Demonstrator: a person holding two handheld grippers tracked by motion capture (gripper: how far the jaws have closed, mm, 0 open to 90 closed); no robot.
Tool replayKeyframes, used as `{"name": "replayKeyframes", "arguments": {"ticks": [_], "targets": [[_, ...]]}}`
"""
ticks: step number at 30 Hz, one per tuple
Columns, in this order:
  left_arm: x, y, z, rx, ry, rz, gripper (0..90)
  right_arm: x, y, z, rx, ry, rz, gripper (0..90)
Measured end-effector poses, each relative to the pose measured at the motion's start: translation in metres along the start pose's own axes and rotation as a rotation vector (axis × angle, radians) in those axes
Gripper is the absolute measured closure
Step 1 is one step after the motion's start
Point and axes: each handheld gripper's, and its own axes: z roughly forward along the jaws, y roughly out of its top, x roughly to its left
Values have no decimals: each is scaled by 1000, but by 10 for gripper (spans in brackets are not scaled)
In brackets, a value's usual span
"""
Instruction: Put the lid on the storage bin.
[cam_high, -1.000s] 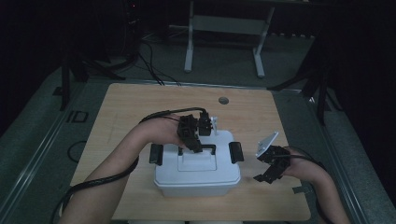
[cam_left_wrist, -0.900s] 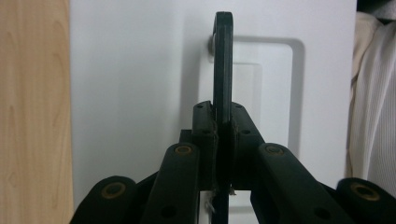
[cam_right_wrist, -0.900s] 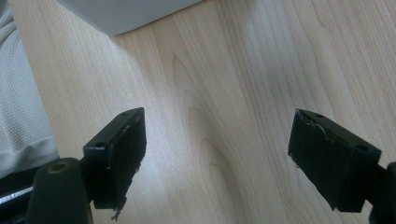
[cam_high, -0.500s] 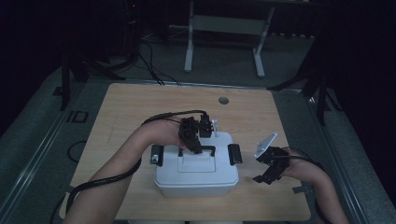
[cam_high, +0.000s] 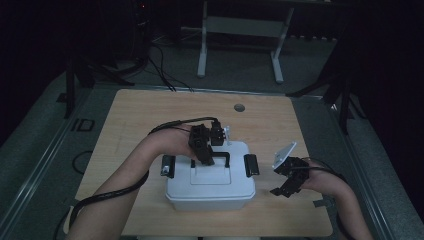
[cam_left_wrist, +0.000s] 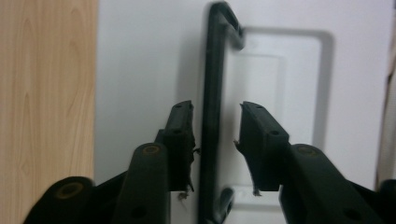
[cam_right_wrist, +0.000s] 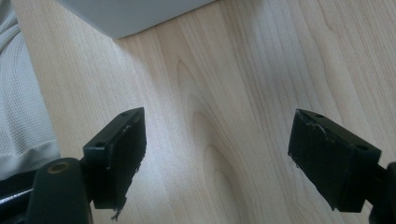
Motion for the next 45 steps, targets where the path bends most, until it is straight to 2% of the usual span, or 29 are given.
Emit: {"name": "replayKeyframes", "arguments": {"ticks": [1,3,7,8,10,12,15,17,18,20,21,24,31,34,37,38,42,43,45], "targets": [[1,-5,0,-9,3,-10,505,0,0,0,1,0,0,188],[2,-10,-1,-25,-3,-33,409,0,0,0,2,-1,-1,188],[4,-22,-2,-51,-3,-44,261,0,0,-1,1,-3,0,188],[3,-24,-3,-56,0,-42,260,0,0,-1,1,-3,1,188],[4,-29,-4,-63,-39,-59,232,0,0,-1,0,-4,-2,188],[3,-35,-5,-75,-27,-51,195,0,1,-1,-5,-5,-4,188],[2,-46,-6,-100,-15,-58,158,0,1,-1,-3,-4,0,188],[2,-54,-9,-138,-5,-68,147,0,0,-1,1,-4,2,188],[2,-62,-11,-177,3,-76,140,0,0,-1,2,-5,1,188],[2,-66,-11,-185,13,-79,140,0,0,-2,-4,-4,2,187],[2,-70,-11,-204,25,-88,140,0,0,-2,-7,-3,2,188],[3,-83,-11,-242,20,-109,140,0,-1,-2,-5,-7,4,188],[0,-107,-12,-270,32,-135,140,0,0,-3,-10,-11,10,188],[-2,-116,-14,-306,40,-155,141,-1,0,-2,-19,-12,12,188],[-3,-122,-16,-303,50,-158,140,-1,0,-1,-20,-17,16,188],[-4,-130,-17,-308,50,-173,140,-1,-1,-1,-21,-19,17,188],[-6,-141,-17,-331,55,-186,141,-2,-3,0,-31,-26,25,188],[-8,-149,-15,-343,82,-195,141,-2,-4,1,-34,-26,27,188],[-9,-156,-13,-352,83,-201,140,-3,-6,2,-33,-30,37,188]]}}
